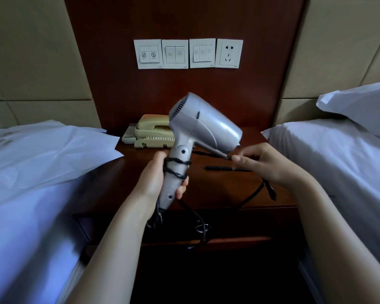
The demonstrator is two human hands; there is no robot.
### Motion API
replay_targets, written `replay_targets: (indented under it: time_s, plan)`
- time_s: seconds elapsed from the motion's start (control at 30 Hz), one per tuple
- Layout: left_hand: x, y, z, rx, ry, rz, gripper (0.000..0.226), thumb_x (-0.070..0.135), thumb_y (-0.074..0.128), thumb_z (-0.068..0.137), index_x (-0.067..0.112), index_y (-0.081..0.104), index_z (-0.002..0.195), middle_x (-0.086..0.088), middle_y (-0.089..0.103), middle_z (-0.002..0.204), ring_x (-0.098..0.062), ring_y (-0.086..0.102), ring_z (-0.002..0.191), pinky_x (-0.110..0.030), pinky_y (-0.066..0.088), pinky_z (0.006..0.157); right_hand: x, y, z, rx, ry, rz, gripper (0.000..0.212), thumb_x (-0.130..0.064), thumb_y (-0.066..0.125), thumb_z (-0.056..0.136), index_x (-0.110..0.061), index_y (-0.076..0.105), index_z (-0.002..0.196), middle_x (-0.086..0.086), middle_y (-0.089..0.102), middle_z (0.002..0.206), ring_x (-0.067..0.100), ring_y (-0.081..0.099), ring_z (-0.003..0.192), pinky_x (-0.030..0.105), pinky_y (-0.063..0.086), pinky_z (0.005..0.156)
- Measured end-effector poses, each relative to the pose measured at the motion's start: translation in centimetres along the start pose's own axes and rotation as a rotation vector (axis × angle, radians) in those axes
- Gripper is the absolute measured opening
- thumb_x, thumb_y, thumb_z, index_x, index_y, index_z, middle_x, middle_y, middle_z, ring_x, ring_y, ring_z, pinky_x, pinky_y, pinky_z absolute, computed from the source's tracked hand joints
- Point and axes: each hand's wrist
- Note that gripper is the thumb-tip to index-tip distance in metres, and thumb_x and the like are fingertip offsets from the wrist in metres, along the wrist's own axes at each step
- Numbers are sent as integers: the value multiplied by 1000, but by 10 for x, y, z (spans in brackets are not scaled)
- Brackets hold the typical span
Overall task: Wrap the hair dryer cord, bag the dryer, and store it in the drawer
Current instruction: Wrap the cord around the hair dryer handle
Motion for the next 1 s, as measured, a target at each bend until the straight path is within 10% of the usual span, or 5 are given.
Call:
replay_targets:
  time_s: [0.43,0.57,0.77,1.0]
  plan:
    - [-1,11,-6,221,86,36,24,39,64,85,16,59,91,-5,57,53,-14,47,41,-21,39,39,-29,7,3,-109,13,-261,14,-31,64,85,-27,74,76,4,72,78,32,64,81,48,52,77]
    - [-3,15,-6,330,175,90,15,30,64,84,17,58,82,-2,55,51,-15,46,40,-21,38,40,-43,14,4,-92,-71,-270,19,-27,63,87,-29,69,69,-7,67,65,26,63,72,34,49,66]
    - [-7,18,-5,448,392,503,15,27,62,81,15,56,86,0,58,58,-8,53,38,-22,43,38,-60,18,2,-32,-184,-311,13,-15,61,87,-11,72,82,4,69,74,15,58,73,22,41,63]
    - [-8,22,-10,404,388,942,36,50,60,74,22,50,95,0,65,83,-32,61,82,-36,46,66,-63,26,5,9,-230,-412,17,-16,58,89,-6,69,81,9,67,73,16,54,69,27,41,66]
Point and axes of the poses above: each hand's wrist, its own z-axis towards the middle knuckle, its own y-axis out of the palm, x = y × z
